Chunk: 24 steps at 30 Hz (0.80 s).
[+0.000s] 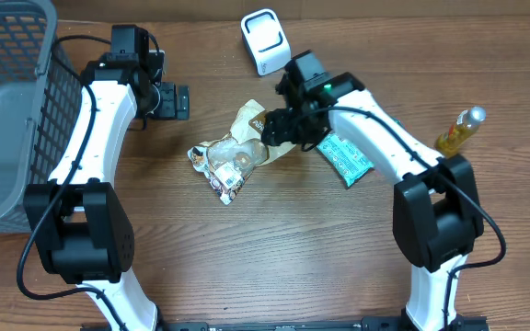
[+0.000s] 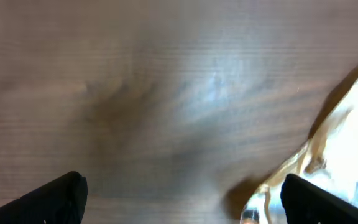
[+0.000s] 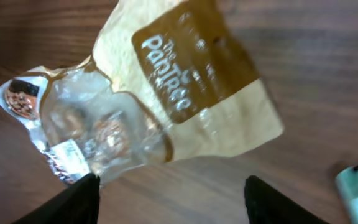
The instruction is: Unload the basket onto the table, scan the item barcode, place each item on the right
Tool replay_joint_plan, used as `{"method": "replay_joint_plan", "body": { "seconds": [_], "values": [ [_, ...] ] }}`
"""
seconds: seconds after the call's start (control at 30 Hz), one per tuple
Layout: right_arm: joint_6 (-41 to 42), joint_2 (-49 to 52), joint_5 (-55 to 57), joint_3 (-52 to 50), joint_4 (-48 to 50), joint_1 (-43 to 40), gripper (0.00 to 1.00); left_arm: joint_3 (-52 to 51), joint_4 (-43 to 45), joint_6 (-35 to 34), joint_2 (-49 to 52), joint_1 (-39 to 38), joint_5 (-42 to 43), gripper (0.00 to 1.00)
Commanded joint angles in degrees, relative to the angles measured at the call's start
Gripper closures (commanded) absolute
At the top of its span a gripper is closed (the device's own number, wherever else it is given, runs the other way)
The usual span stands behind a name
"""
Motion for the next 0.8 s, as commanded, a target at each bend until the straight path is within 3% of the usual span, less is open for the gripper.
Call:
{"method": "replay_joint_plan", "body": {
  "seconds": [0.0,0.13,0.23,0.4,0.53,0.57,0.6,0.63,0.67,0.77],
  "values": [
    [-4.7,-1.6,0.7,1.1,0.4,-0.8,0.28,1.5,3.6,-0.2,-1.7,-0.4,0.2,0.01],
    [-4.7,-1.6,1.1,1.1,-3.0,-1.3,0.16,1.5,4.1,-0.2,-1.7,-0.4,0.2,0.0],
    [-4.8,-1.6,2.8,1.1,-3.3,-1.3,0.15,1.5,3.3,-0.4,-1.7,-0.4,1.4,0.01],
    [-11.0,-1.5,5.3,1.1,-2.9,-1.4,0.16,1.4,-7.3,-0.3,-1.5,-0.8,19.1,0.01],
    [-12.3,-0.3,8.3,1.0,-3.7,-1.4,0.16,1.2,-15.7,-0.2,-1.5,-1.4,20.6,0.04],
    [-12.2,0.0,8.3,1.0,-3.1,-1.4,0.15,1.0,-17.1,-0.2,-1.5,-1.5,20.6,0.26],
    [-12.2,0.4,8.3,1.0,-2.3,-1.4,0.14,1.0,-18.5,-0.2,-1.5,-1.6,20.6,0.66],
    [-12.2,0.8,8.3,1.0,-1.4,-1.4,0.11,1.0,-19.9,-0.3,-1.5,-1.6,20.6,0.85],
    [-12.2,1.1,8.0,1.0,-0.3,-1.4,0.07,0.9,-20.9,-0.7,-1.5,-1.6,20.6,0.96],
    [-12.2,1.7,6.9,1.0,2.4,-1.4,0.03,-0.3,-21.5,-2.6,-1.5,-1.6,20.6,0.89]
  ]
}}
